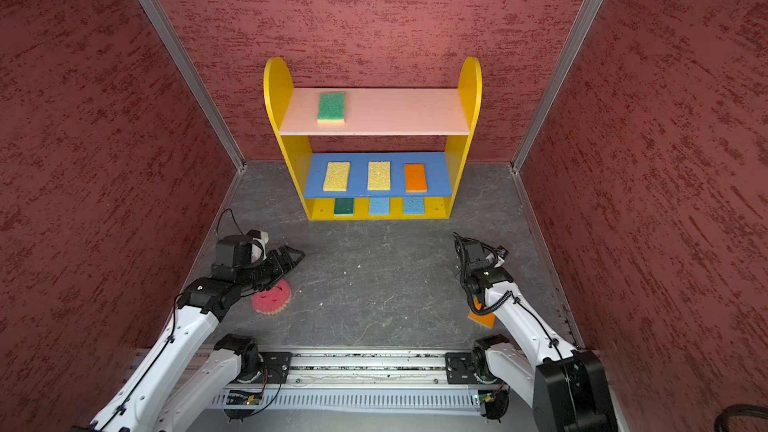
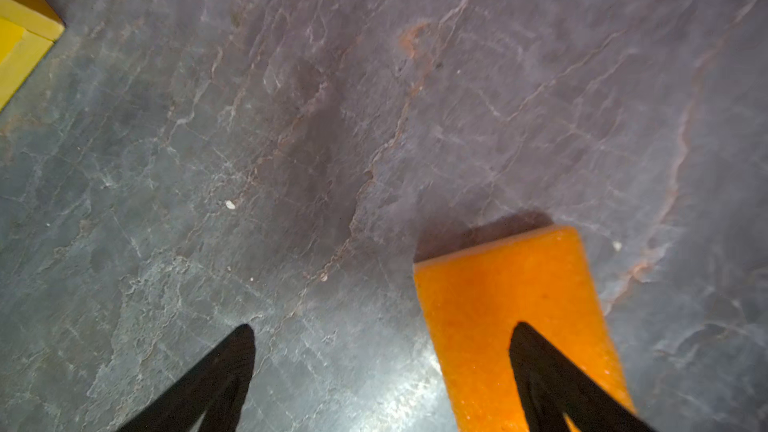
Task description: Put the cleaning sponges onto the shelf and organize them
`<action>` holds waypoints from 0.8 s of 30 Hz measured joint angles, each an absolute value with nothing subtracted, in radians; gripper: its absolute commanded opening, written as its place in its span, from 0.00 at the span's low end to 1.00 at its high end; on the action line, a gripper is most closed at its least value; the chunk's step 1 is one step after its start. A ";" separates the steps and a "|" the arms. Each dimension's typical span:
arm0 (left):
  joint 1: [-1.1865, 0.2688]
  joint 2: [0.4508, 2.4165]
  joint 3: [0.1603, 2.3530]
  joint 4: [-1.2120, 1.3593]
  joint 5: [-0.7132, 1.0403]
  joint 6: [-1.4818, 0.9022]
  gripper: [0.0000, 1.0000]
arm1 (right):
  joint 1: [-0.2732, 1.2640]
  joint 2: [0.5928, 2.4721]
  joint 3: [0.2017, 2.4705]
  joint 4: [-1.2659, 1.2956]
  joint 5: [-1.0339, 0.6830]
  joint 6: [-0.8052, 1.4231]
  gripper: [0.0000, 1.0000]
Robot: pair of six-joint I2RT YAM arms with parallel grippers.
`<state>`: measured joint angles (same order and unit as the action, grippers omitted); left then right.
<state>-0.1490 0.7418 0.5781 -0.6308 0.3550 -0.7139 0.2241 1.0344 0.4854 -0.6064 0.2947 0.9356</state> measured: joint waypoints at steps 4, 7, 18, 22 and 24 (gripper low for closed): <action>-0.115 0.740 0.549 -0.628 0.391 -0.703 0.85 | 0.239 1.036 0.404 -0.484 0.245 0.977 0.82; -0.085 0.740 0.544 -0.628 0.415 -0.699 0.85 | 0.356 1.067 0.410 -0.426 0.253 1.018 0.85; -0.062 0.776 0.544 -0.595 0.476 -0.705 0.85 | 0.981 1.613 0.861 -0.256 0.265 1.127 0.98; -0.062 0.751 0.544 -0.597 0.474 -0.712 0.85 | 1.049 1.672 0.910 -0.157 0.245 1.141 0.98; -0.062 0.742 0.544 -0.597 0.474 -0.720 0.85 | 1.048 1.672 0.910 -0.134 0.247 1.141 0.98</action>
